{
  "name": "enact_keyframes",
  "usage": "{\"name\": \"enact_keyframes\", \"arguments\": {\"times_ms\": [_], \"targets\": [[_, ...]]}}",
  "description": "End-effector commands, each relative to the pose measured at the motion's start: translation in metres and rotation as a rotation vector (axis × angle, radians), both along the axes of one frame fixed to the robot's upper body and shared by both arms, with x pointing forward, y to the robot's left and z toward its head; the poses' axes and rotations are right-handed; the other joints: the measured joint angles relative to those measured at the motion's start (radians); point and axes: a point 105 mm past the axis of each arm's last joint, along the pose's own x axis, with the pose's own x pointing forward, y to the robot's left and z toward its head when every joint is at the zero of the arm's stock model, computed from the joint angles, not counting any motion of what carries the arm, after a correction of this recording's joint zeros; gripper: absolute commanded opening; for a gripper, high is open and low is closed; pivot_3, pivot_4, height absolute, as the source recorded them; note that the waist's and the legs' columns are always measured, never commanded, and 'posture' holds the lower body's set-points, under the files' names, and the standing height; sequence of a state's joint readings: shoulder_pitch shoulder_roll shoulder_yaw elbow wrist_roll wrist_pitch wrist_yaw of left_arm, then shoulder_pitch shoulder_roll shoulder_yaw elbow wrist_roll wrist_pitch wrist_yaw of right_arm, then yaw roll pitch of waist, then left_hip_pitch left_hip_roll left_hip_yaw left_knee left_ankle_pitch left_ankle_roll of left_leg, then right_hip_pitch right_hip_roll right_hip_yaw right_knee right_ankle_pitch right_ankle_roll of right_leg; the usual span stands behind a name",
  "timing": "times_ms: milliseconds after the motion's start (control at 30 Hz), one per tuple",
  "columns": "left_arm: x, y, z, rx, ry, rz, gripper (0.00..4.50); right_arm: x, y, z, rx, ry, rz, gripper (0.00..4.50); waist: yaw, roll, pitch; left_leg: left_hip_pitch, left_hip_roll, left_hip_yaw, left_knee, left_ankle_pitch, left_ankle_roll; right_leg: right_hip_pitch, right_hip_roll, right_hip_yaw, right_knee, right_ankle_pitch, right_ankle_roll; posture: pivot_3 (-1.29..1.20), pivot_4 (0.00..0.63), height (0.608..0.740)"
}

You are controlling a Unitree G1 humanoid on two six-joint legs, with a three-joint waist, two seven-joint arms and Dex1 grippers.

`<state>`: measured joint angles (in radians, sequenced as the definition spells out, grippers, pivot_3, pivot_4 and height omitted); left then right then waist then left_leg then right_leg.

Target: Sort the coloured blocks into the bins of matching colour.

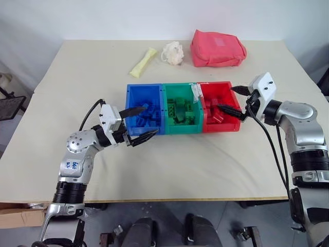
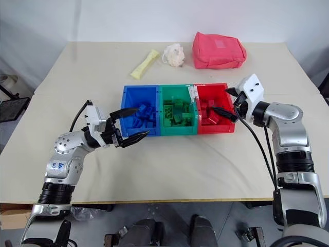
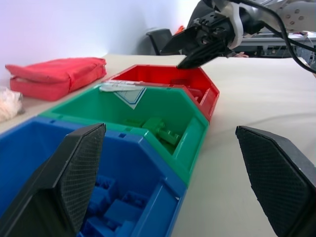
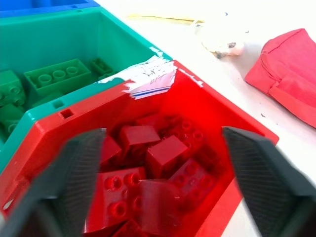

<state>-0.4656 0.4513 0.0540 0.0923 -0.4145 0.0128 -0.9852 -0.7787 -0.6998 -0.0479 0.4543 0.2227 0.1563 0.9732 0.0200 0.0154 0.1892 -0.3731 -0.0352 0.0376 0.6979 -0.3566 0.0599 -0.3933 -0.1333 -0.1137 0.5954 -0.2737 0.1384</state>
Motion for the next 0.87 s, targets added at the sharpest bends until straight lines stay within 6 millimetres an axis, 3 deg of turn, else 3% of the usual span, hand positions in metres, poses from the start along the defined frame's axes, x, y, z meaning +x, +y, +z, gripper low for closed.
{"name": "enact_keyframes", "arguments": {"times_ms": [33,267,433,667,867], "targets": [[-0.017,-0.001,0.009,0.018,-0.084,-0.115,4.5,-0.018,-0.009,0.019,-0.03,-0.041,0.039,4.49,0.002,0.0,0.0,0.0,0.0,0.0,0.0,0.0,0.0,0.0,0.0,0.0,0.0,0.0,0.0,0.0,0.15,0.74],[-0.024,0.027,0.008,-0.069,-0.053,0.046,4.5,-0.076,-0.026,-0.003,-0.103,0.088,0.155,4.49,0.003,0.0,0.0,0.0,0.0,0.0,0.0,0.0,0.0,0.001,-0.001,0.0,-0.001,0.0,0.0,0.0,0.15,0.74],[-0.039,0.054,-0.027,0.082,0.082,0.111,4.5,-0.105,-0.046,-0.028,-0.102,0.216,0.149,4.49,0.003,0.0,0.0,0.002,0.001,0.0,0.0,0.0,0.0,0.002,0.0,0.001,-0.001,0.0,0.0,0.0,0.15,0.74],[-0.055,0.084,-0.041,0.158,0.138,0.148,4.5,-0.114,-0.053,-0.049,-0.091,0.283,0.128,4.49,0.003,0.0,0.0,0.002,0.002,0.0,0.0,-0.001,-0.002,0.002,-0.002,0.008,-0.002,0.0,0.0,0.0,0.15,0.74],[-0.059,0.092,-0.041,0.184,0.127,0.12,4.5,-0.111,-0.045,-0.048,-0.065,0.256,0.141,4.49,0.004,0.0,0.0,0.002,0.002,-0.001,0.0,-0.002,-0.003,0.002,-0.002,0.008,-0.002,0.0,-0.001,0.0,0.15,0.74]]}}
